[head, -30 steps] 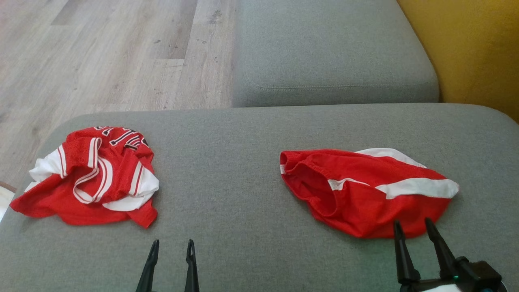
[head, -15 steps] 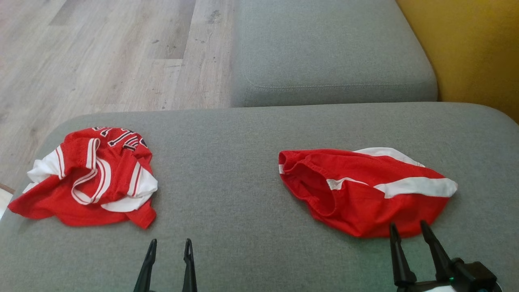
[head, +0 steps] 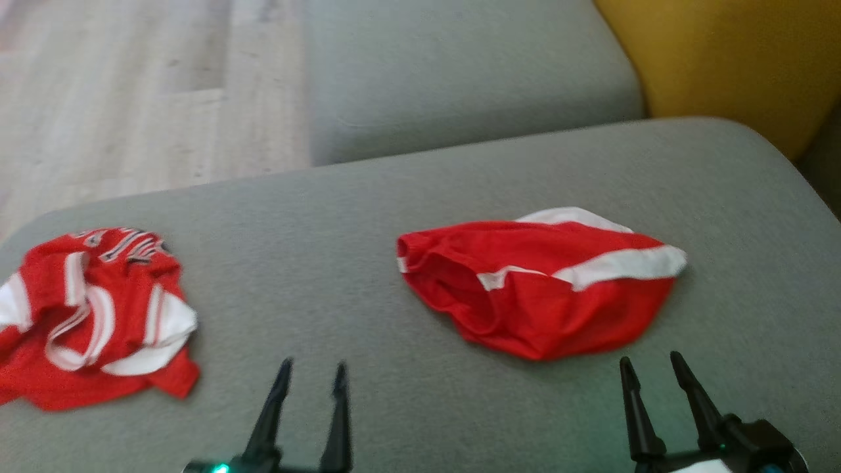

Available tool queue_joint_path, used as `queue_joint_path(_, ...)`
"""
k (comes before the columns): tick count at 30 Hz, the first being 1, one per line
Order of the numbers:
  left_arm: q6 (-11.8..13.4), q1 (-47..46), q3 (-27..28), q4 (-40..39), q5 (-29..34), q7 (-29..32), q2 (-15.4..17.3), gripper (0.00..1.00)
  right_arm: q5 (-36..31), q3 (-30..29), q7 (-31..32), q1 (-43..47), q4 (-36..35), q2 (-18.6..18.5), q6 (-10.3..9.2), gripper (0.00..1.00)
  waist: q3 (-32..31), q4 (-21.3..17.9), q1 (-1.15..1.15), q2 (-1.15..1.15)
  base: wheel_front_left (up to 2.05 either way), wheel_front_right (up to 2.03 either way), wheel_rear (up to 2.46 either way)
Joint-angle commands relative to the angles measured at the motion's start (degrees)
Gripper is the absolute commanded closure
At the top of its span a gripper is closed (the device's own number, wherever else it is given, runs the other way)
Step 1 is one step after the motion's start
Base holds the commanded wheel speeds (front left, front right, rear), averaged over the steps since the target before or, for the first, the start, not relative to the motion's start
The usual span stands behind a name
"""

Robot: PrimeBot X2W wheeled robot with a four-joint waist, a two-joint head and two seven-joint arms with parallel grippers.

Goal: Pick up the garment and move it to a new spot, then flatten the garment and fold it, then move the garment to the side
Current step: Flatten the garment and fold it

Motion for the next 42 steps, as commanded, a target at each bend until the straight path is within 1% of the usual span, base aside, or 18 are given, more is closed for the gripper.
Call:
queue_joint_path(1, -0.5, -6.0, 0.0, -0.6, -0.4, -0.5, -0.9, 0.0, -0.8, 1.6, -0.6, -3.8, -2.3, -0.4, 0.44, 0.0, 2.3, -3.4, 0.0, 0.0, 0.0, 0.0, 0.0)
queue_joint_path(3, -0.9, -8.3, -1.6, 1.5, -1.9, -0.5, -0.9, 0.0, -1.1, 1.9, -0.6, -4.2, -2.5, -0.4, 0.44, 0.0, 3.3, -5.1, 0.0, 0.0, 0.0, 0.0, 0.0)
queue_joint_path(5, -1.4, -10.9, -3.4, 4.3, -5.6, -0.5, -0.9, 0.0, -1.3, 2.2, -0.6, -4.7, -2.7, -0.4, 0.44, 0.0, 4.4, -6.7, 0.0, 0.0, 0.0, 0.0, 0.0)
queue_joint_path(6, -1.4, -10.9, -3.4, 4.3, -5.6, -0.5, -0.9, 0.0, -1.3, 2.2, -0.6, -4.7, -2.7, -0.4, 0.44, 0.0, 4.4, -6.7, 0.0, 0.0, 0.0, 0.0, 0.0)
queue_joint_path(7, -1.9, -12.4, -4.4, 5.4, -8.1, -0.2, -0.9, 0.0, -1.4, 2.3, -0.6, -4.9, -2.8, -0.4, 0.44, 0.0, 4.9, -7.5, 0.0, 0.0, 0.0, 0.0, 0.0)
queue_joint_path(11, -4.9, -18.8, -9.3, 9.3, -17.0, 4.5, -0.9, 0.0, -1.4, 2.9, -0.6, -5.6, -2.9, -0.4, 0.44, 0.0, 6.8, -9.8, 0.0, 0.0, 0.0, 0.0, 0.0)
queue_joint_path(14, -6.5, -23.2, -12.3, 11.1, -22.1, 7.6, -0.9, 0.0, -1.3, 3.2, -0.6, -6.0, -2.9, -0.4, 0.44, 0.0, 8.1, -11.1, 0.0, 0.0, 0.0, 0.0, 0.0)
queue_joint_path(17, -6.9, -27.3, -14.4, 13.2, -26.5, 10.0, -0.9, 0.0, -1.1, 3.4, -0.6, -6.6, -3.1, -0.4, 0.44, 0.0, 9.4, -12.0, 0.0, 0.0, 0.0, 0.0, 0.0)
queue_joint_path(20, -6.3, -30.8, -15.4, 15.9, -30.0, 11.3, -0.9, 0.0, -1.1, 3.8, -0.6, -7.4, -3.1, -0.4, 0.44, 0.0, 10.6, -12.8, 0.0, 0.0, 0.0, 0.0, 0.0)
queue_joint_path(22, -5.9, -32.9, -16.1, 17.6, -31.6, 11.7, -0.9, 0.0, -1.1, 3.9, -0.6, -7.9, -3.1, -0.4, 0.44, 0.0, 11.3, -13.2, 0.0, 0.0, 0.0, 0.0, 0.0)
queue_joint_path(25, -6.1, -35.2, -17.4, 19.8, -34.7, 12.6, -0.9, 0.0, -1.0, 4.0, -0.6, -8.4, -3.1, -0.4, 0.44, 0.0, 12.2, -13.6, 0.0, 0.0, 0.0, 0.0, 0.0)
queue_joint_path(28, -5.8, -37.1, -18.5, 22.0, -36.6, 12.9, -0.9, 0.0, -1.0, 4.1, -0.6, -8.6, -3.0, -0.4, 0.44, 0.0, 12.8, -14.0, 0.0, 0.0, 0.0, 0.0, 0.0)
queue_joint_path(34, -5.8, -40.2, -19.9, 26.0, -39.0, 11.6, -0.9, 0.0, -0.9, 4.7, -0.6, -9.2, -2.9, -0.4, 0.44, 0.0, 13.7, -14.5, 0.0, 0.0, 0.0, 0.0, 0.0)
queue_joint_path(41, -6.7, -43.5, -21.7, 30.7, -41.0, 10.4, -0.9, 0.0, -1.0, 4.9, -0.6, -9.6, -2.8, -0.4, 0.44, 0.0, 14.4, -15.0, 0.0, 0.0, 0.0, 0.0, 0.0)
queue_joint_path(42, -6.9, -43.8, -21.9, 31.2, -41.3, 10.2, -0.9, 0.06, -1.0, 5.0, -0.6, -9.7, -2.8, -0.4, 0.44, 0.0, 14.5, -15.0, 0.0, 0.0, 0.0, 0.0, 0.0)
